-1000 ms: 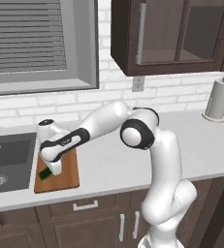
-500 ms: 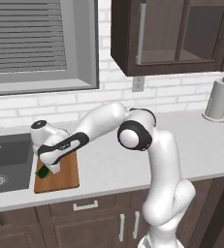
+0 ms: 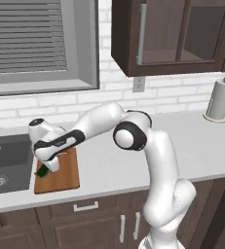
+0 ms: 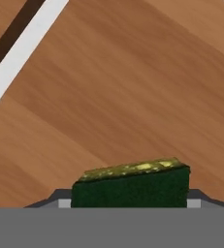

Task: Pick up the sponge from the counter and clean the cutting board by briefly scrubbing or pressing down on the cutting board. Once finished, release the sponge.

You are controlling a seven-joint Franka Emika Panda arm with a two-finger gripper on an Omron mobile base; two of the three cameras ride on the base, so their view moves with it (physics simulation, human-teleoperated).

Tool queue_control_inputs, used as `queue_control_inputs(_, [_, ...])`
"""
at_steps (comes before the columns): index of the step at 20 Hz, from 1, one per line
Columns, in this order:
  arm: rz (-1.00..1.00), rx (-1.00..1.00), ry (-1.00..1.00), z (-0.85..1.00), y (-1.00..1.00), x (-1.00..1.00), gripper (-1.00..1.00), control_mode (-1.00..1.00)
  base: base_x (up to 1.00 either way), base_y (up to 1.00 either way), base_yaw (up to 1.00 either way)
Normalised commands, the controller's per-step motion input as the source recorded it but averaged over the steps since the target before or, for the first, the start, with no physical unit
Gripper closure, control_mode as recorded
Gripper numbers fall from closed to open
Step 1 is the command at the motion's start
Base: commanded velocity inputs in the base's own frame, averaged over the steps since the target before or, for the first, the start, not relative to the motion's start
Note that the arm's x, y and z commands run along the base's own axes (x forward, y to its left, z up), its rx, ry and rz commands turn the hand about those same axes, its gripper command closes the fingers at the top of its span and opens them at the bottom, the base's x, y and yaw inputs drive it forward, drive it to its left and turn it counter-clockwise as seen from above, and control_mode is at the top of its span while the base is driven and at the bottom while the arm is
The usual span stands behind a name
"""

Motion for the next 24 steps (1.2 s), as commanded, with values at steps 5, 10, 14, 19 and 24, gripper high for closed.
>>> queue_control_inputs(5, [0.00, -0.07, 0.00, -0.28, -0.10, 0.18, 1.00, -1.00, 0.00, 0.00, 0.00])
queue_control_inputs(10, [0.00, -0.10, -0.10, -0.48, -0.22, 0.09, 1.00, -1.00, 0.00, 0.00, 0.00])
queue_control_inputs(14, [0.00, -0.03, -0.11, -0.36, -0.49, 0.00, 1.00, -1.00, 0.00, 0.00, 0.00])
queue_control_inputs(19, [0.00, 0.00, -0.05, -0.32, -0.74, 0.00, 1.00, -1.00, 0.00, 0.00, 0.00])
queue_control_inputs(24, [0.00, 0.00, 0.00, -0.27, -0.71, 0.01, 1.00, -1.00, 0.00, 0.00, 0.00])
